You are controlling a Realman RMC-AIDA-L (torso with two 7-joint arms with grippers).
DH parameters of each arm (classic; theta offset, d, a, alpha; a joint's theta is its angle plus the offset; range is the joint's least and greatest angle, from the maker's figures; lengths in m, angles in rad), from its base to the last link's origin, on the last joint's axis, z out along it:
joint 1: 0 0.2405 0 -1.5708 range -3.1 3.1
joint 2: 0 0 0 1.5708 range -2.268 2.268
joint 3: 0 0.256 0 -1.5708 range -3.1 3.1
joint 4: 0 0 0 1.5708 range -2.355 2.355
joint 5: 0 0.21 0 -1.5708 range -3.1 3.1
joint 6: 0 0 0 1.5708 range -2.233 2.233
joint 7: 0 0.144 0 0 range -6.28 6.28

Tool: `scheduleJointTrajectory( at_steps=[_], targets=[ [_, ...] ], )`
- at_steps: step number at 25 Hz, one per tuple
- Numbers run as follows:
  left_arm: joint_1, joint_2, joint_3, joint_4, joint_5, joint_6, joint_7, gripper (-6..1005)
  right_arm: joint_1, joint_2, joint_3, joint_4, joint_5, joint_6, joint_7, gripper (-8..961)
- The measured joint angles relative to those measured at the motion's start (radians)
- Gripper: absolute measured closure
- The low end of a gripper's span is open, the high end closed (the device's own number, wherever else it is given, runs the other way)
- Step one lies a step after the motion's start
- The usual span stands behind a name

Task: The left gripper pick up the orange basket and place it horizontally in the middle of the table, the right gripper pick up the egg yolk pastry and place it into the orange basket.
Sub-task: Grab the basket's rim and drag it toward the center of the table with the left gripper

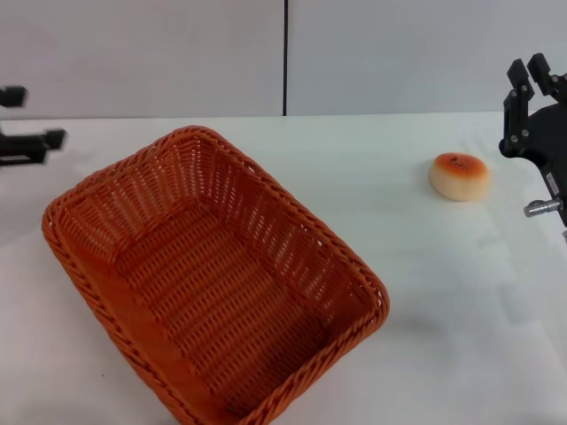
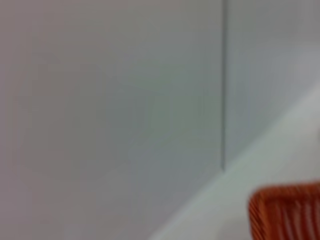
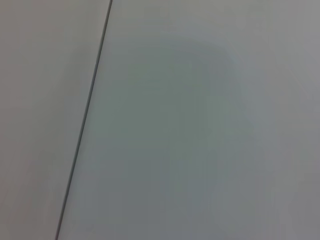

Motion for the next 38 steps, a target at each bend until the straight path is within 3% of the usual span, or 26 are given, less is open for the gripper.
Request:
scheduleJointTrajectory(
  at_steps=[7,12,16,17,18,20,31,32,38],
  targets=[
    [-0.115,-0.003,0.203,0.092,0.278,0.088,-0.162,298,0.003,0.000,0.002,0.000,0.005,-0.004,-0.004,800],
    [-0.176,-0.012,0.260,0.087,0.385,0.127,-0.225,310,0.002,0.000,0.004,-0.002,0.007,-0.005,-0.004,800],
    [-0.176,-0.012,0.260,0.087,0.385,0.127,-0.225,320,0.005,0.000,0.004,-0.004,0.007,-0.002,-0.005,800],
    [-0.189,-0.013,0.374,0.080,0.441,0.082,-0.297,322,0.006,0.000,0.004,-0.005,0.007,-0.001,-0.005,800],
    [-0.189,-0.013,0.374,0.080,0.441,0.082,-0.297,324,0.007,0.000,0.004,-0.005,0.007,0.000,-0.005,800],
    [-0.191,-0.014,0.474,0.046,0.489,0.011,-0.348,329,0.009,0.000,0.004,-0.005,0.007,0.000,-0.005,800],
    [-0.226,-0.016,0.548,-0.067,0.563,-0.073,-0.380,355,0.014,0.000,0.004,-0.004,0.009,0.002,-0.005,800],
    [-0.259,-0.016,0.555,-0.124,0.590,-0.078,-0.385,357,0.015,0.000,0.004,-0.004,0.009,0.002,-0.005,800],
    [-0.327,-0.017,0.563,-0.165,0.649,-0.047,-0.419,372,0.017,0.000,0.004,-0.005,0.009,0.005,-0.005,800]
  ],
)
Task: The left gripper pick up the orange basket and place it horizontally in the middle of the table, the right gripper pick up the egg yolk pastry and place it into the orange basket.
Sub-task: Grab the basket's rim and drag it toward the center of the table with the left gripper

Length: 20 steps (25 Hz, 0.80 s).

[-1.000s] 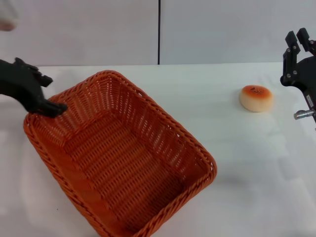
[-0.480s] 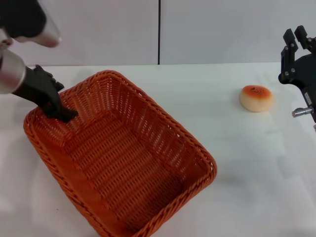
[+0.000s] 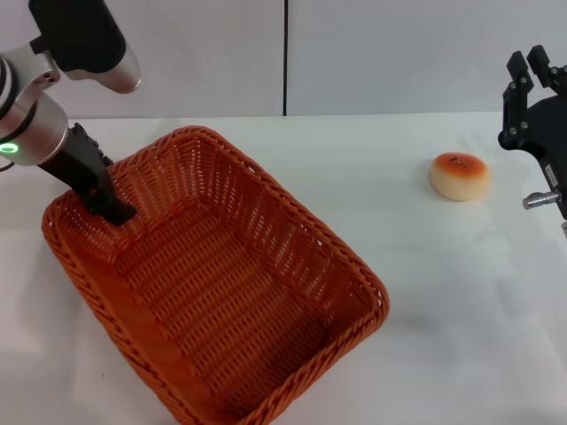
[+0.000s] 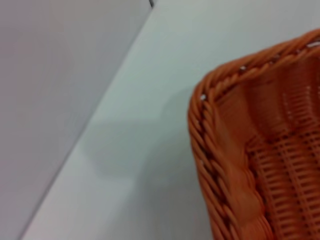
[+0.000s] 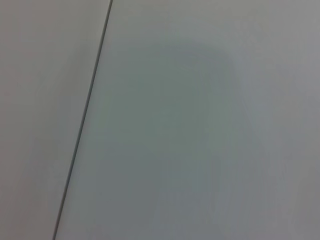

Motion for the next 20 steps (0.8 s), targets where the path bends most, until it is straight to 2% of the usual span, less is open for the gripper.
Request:
scheduleJointTrajectory(
  at_steps=[4,8,16,20],
  targets=[
    [-0.059,0.000,0.012,-0.089,0.036,0.038,-0.019,381,0.000,0.000,0.000,-0.003,0.000,0.007,0.000,800],
    [-0.112,0.001,0.018,-0.151,0.059,0.088,-0.028,450,0.000,0.000,0.000,-0.009,0.000,0.008,0.000,800],
    [-0.135,0.000,0.026,-0.127,0.058,0.184,-0.044,589,0.000,0.000,0.000,-0.014,0.000,0.023,0.000,800],
    [-0.151,-0.001,0.036,-0.113,0.059,0.235,-0.060,709,0.007,0.000,0.000,-0.030,-0.001,0.024,0.003,800]
  ],
)
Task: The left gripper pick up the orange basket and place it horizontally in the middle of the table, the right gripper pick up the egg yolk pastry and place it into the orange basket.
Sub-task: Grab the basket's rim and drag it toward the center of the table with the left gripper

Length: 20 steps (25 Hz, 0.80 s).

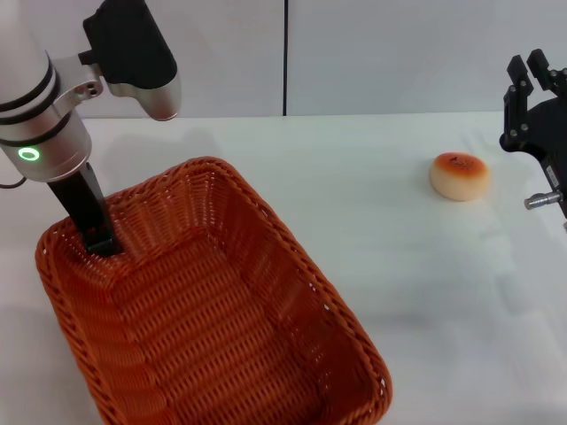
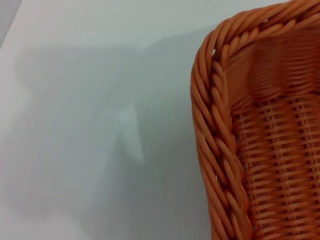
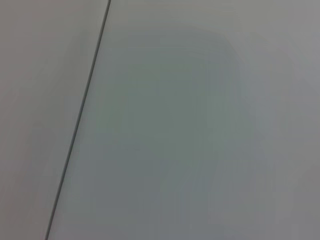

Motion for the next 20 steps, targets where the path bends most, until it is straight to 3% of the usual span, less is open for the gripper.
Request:
scheduleJointTrajectory(
  at_steps=[4,9,11,13,16,17,20],
  targets=[
    [-0.008,-0.002,0.009,0.043,-0.004,0.048,-0.029,780,0.003,0.000,0.000,-0.008,-0.003,0.001,0.003,800],
    [-0.013,-0.003,0.007,0.044,-0.006,0.056,-0.050,781,0.003,0.000,-0.004,-0.014,-0.008,0.002,0.002,800],
    [-0.043,-0.003,-0.022,0.043,-0.029,0.049,-0.167,783,0.004,0.000,-0.004,-0.024,-0.008,0.002,0.002,800],
    [-0.043,-0.003,-0.022,0.043,-0.029,0.049,-0.167,786,0.005,0.000,-0.002,-0.034,-0.008,0.002,0.002,800],
    [-0.088,-0.001,-0.135,0.014,-0.031,0.024,-0.334,792,0.007,-0.001,0.000,-0.046,-0.008,0.002,0.004,800],
    [-0.088,-0.001,-0.135,0.014,-0.031,0.024,-0.334,794,0.008,-0.002,0.000,-0.056,-0.008,0.001,0.004,800],
    [-0.116,0.006,-0.287,-0.027,-0.030,-0.010,-0.443,801,0.012,-0.002,-0.002,-0.067,-0.008,0.001,0.004,800]
  ],
)
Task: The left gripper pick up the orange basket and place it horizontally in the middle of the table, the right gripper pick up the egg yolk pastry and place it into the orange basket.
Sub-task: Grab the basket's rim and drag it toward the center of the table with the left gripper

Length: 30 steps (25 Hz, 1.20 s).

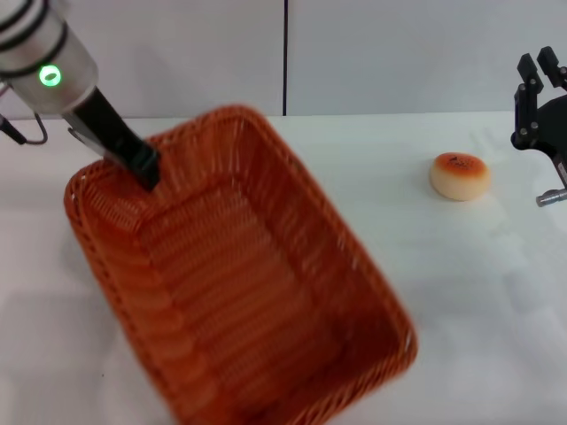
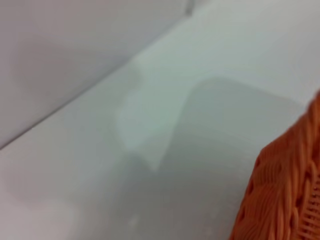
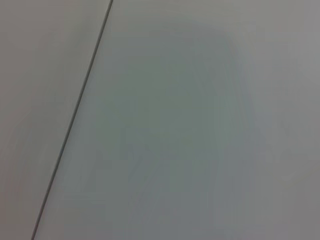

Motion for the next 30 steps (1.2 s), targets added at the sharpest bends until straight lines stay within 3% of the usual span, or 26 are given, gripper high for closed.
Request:
scheduleJointTrajectory(
  at_steps=[1,2,12,14,18,20,29,30],
  targets=[
    [-0.001,0.000,-0.013,-0.003,0.000,-0.003,-0.009,804,0.003,-0.001,-0.003,-0.005,0.000,0.000,0.000,800],
    [-0.005,0.004,-0.084,-0.023,-0.001,-0.018,-0.051,806,0.009,-0.008,-0.007,-0.011,0.000,0.000,0.003,800],
    [0.022,0.014,-0.141,-0.052,0.030,-0.039,-0.174,819,0.037,-0.068,-0.022,-0.012,0.000,0.014,0.066,799],
    [0.029,0.015,-0.146,-0.049,0.031,-0.040,-0.189,823,0.039,-0.072,-0.028,-0.010,0.000,0.015,0.066,799],
    [0.051,0.011,-0.232,-0.051,0.033,-0.029,-0.200,828,0.051,-0.099,-0.058,0.009,0.000,0.021,0.067,799],
    [0.051,0.011,-0.232,-0.051,0.033,-0.029,-0.200,829,0.058,-0.109,-0.065,0.020,0.000,0.027,0.067,799],
    [0.132,0.006,-0.295,0.012,0.033,-0.010,-0.202,833,0.080,-0.124,-0.076,0.042,-0.001,0.036,0.068,799],
    [0.166,0.003,-0.316,0.032,0.032,-0.002,-0.203,833,0.083,-0.125,-0.076,0.044,-0.001,0.037,0.068,799]
  ],
)
